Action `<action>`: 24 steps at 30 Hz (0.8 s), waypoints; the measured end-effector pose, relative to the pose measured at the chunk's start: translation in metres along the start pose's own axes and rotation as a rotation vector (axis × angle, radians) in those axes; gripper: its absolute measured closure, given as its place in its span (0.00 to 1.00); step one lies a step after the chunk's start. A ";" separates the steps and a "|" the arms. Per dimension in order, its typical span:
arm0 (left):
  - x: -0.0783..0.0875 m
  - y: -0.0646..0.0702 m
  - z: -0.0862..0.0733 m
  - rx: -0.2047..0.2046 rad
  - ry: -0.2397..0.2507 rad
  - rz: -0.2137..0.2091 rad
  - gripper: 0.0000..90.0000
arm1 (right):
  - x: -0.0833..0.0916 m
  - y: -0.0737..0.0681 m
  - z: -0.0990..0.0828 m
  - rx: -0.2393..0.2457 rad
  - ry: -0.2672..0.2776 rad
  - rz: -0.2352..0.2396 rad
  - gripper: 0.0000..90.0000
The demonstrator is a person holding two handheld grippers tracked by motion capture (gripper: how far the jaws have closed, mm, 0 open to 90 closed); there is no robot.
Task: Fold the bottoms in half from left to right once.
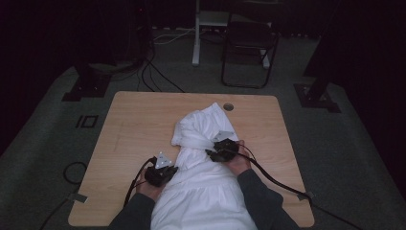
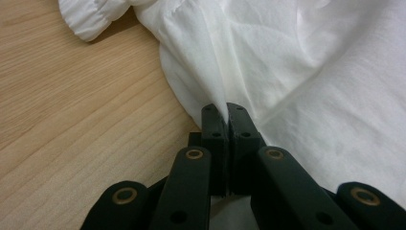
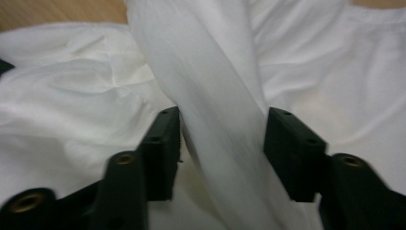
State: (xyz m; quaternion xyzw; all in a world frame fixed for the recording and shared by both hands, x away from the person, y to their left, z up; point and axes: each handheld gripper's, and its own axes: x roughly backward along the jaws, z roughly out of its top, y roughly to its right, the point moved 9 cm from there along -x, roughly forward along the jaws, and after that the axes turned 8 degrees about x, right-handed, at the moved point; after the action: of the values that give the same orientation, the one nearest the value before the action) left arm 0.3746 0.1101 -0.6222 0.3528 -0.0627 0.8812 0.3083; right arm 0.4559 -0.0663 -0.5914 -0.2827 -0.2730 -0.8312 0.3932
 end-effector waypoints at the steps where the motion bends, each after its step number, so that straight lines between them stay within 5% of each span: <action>1: 0.000 0.000 0.000 -0.002 -0.001 0.002 0.97 | -0.001 0.003 0.001 0.016 -0.005 0.006 0.85; 3: 0.000 0.001 0.000 -0.005 0.001 0.008 0.97 | 0.006 0.019 0.006 -0.030 0.026 -0.040 0.98; 7: 0.000 0.001 0.000 -0.015 0.001 0.015 0.97 | 0.038 0.070 0.014 -0.186 0.130 -0.200 0.99; 9: 0.000 0.001 0.000 -0.021 -0.002 0.019 0.97 | 0.044 0.093 0.003 -0.246 0.112 -0.247 0.99; 11: 0.000 0.002 0.000 -0.026 -0.005 0.025 0.97 | 0.039 0.106 -0.012 -0.321 0.087 -0.235 0.99; 18: 0.005 0.005 -0.004 -0.045 -0.025 0.018 0.97 | -0.003 0.095 -0.065 -0.373 -0.046 -0.157 0.98; 24: 0.017 0.009 -0.015 -0.054 -0.042 0.021 0.97 | 0.010 0.070 -0.074 -0.353 -0.024 -0.136 0.98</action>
State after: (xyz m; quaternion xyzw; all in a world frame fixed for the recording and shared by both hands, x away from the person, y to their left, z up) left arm 0.3507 0.1160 -0.6216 0.3622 -0.0967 0.8748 0.3070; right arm 0.4878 -0.1593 -0.6191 -0.3380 -0.1460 -0.8875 0.2770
